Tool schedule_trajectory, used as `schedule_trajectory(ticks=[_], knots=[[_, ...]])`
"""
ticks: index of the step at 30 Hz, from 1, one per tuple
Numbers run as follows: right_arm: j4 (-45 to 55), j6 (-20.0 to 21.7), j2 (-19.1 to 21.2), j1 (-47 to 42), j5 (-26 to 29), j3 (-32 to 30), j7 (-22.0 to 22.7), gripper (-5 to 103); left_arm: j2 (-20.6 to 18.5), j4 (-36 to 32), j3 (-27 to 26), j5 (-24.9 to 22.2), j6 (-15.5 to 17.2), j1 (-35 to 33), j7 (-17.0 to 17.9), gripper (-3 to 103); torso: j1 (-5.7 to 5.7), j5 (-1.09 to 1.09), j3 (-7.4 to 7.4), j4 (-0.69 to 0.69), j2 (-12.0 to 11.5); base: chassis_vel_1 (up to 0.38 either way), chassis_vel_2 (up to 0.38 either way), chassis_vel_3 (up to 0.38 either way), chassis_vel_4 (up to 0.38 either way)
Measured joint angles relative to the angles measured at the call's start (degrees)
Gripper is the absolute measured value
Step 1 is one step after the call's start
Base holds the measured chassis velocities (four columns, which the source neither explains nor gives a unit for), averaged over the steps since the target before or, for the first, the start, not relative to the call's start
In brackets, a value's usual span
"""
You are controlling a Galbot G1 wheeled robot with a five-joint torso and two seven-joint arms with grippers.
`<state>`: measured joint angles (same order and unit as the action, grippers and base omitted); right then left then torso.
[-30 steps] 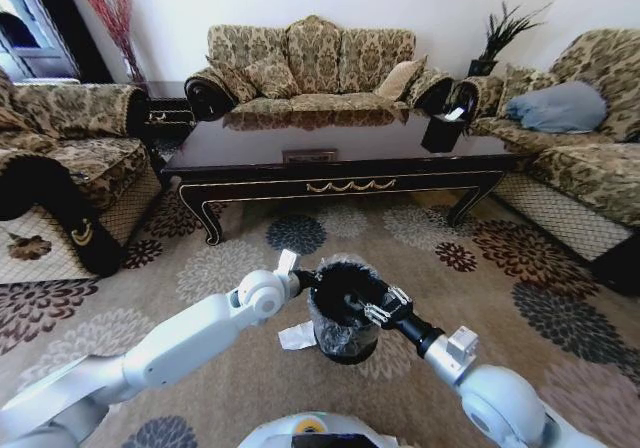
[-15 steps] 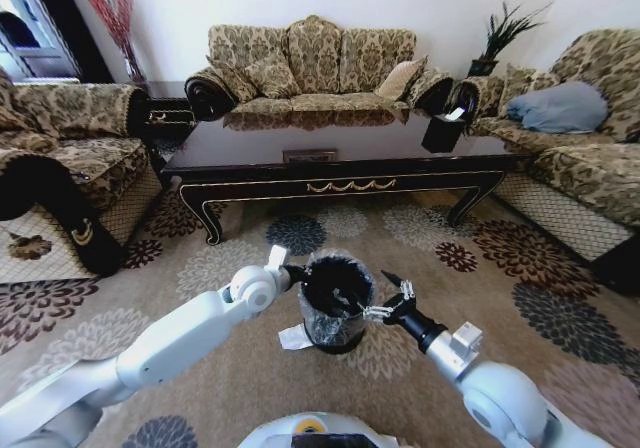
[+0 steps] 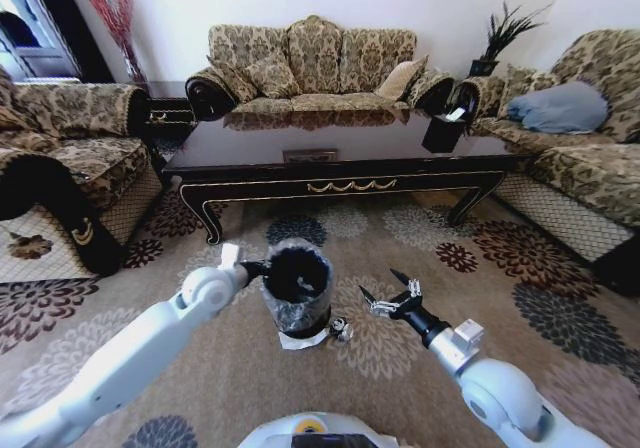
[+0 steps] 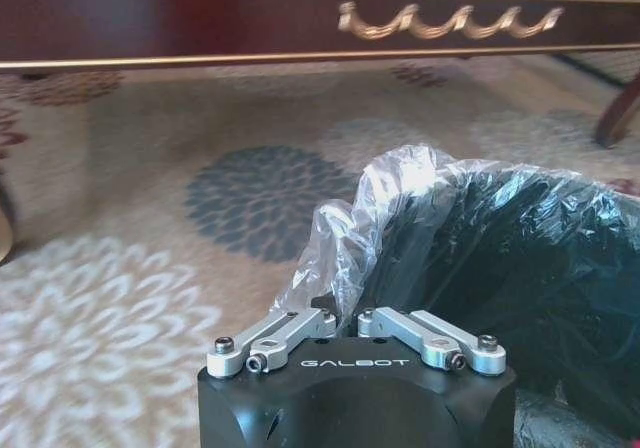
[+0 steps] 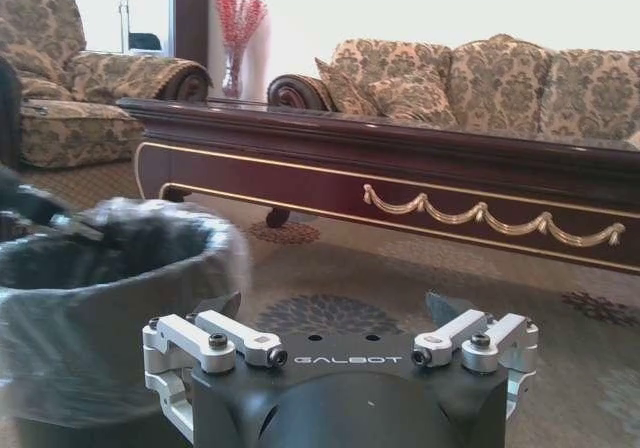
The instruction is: Move to the front of the table and pick up the trash from the floor, then place it into the trash bin.
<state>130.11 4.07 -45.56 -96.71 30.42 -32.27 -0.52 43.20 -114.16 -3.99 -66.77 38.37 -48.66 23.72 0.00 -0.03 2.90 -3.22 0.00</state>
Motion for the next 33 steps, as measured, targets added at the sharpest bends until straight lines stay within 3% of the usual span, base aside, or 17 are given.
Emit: schedule_trajectory(ticks=[5, 12, 22, 33], knots=[[-3.14, -0.12, -1.82, 1.68, -0.48, 1.44, 0.08, 100, -3.37, -1.00, -5.29, 1.19, -0.98, -6.04, -1.36, 5, 0.00, 0.02, 0.00, 0.04, 0.00, 0.000, 0.000, 0.000, 0.000], [-9.40, -1.96, -3.49, 2.32, -2.18, 2.37, -0.78, 100, -3.89, -1.73, -13.04, 2.24, -1.74, -12.17, -2.68, 5, 0.00, 0.03, 0.00, 0.04, 0.00, 0.000, 0.000, 0.000, 0.000], [-17.97, -4.22, -6.09, 1.96, -5.44, 2.77, -1.34, 100, -2.18, 0.42, -15.23, 3.17, -2.62, -13.53, -3.77, 5, 0.00, 0.02, 0.00, 0.01, 0.00, 0.000, 0.000, 0.000, 0.000], [-27.81, -5.01, -7.04, 9.23, -6.99, 9.39, -1.63, 100, -0.89, 0.24, -18.82, 3.41, -2.81, -16.96, -3.64, 5, 0.00, 0.03, 0.01, 0.03, 0.00, 0.000, 0.000, 0.000, 0.000]])
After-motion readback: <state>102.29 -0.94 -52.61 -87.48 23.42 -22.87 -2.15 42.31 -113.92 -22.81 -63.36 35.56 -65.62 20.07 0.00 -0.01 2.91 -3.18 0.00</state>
